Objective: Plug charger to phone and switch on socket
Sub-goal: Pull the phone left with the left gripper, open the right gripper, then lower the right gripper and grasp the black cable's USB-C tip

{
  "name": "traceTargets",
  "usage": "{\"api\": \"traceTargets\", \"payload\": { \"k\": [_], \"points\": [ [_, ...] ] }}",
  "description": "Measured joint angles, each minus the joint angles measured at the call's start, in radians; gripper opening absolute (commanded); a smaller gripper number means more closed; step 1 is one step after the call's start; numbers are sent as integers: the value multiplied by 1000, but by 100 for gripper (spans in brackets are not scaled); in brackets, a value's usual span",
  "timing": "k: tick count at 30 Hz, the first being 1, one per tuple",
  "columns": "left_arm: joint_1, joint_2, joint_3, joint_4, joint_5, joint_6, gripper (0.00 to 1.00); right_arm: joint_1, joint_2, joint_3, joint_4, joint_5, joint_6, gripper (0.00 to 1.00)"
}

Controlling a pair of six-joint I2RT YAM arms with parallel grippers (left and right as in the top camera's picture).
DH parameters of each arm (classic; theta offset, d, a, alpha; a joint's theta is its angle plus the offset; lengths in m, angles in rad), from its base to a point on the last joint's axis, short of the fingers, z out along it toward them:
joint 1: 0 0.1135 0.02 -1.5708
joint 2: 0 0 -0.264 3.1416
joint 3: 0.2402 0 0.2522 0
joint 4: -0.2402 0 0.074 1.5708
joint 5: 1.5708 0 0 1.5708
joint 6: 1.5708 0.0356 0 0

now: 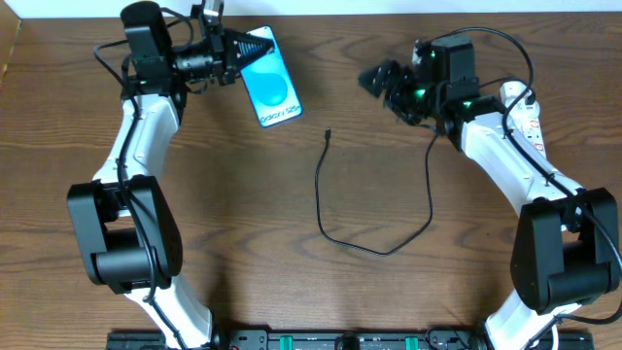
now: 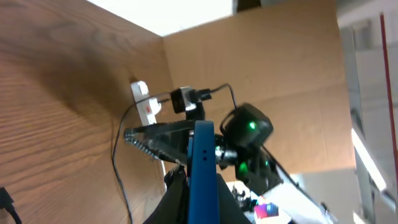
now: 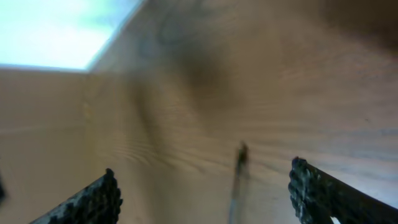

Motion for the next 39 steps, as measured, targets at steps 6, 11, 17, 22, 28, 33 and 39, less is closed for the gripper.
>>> {"api": "traceTargets", "payload": {
  "k": [6, 11, 17, 22, 28, 33, 39],
  "points": [
    [4, 0, 0, -2, 10, 51, 7, 22, 1, -1, -131, 13, -164, 64],
    [7, 0, 0, -2, -6, 72, 7, 69, 1, -1, -159, 26, -251, 58],
    [61, 0, 0, -2, -6, 100, 7, 144, 1, 1, -199, 88, -273, 55],
    [139, 0, 0, -4, -10, 93, 7, 188, 2, 48, -317, 169, -266, 55],
    [197, 0, 0, -5, -14, 63, 7, 195, 45, 264, -459, 257, -257, 52],
    [204, 0, 0, -6, -14, 43, 7, 196, 182, 443, -546, 254, -261, 47],
    [203, 0, 0, -8, -14, 39, 7, 219, 327, 474, -566, 241, -231, 43]
  ]
}}
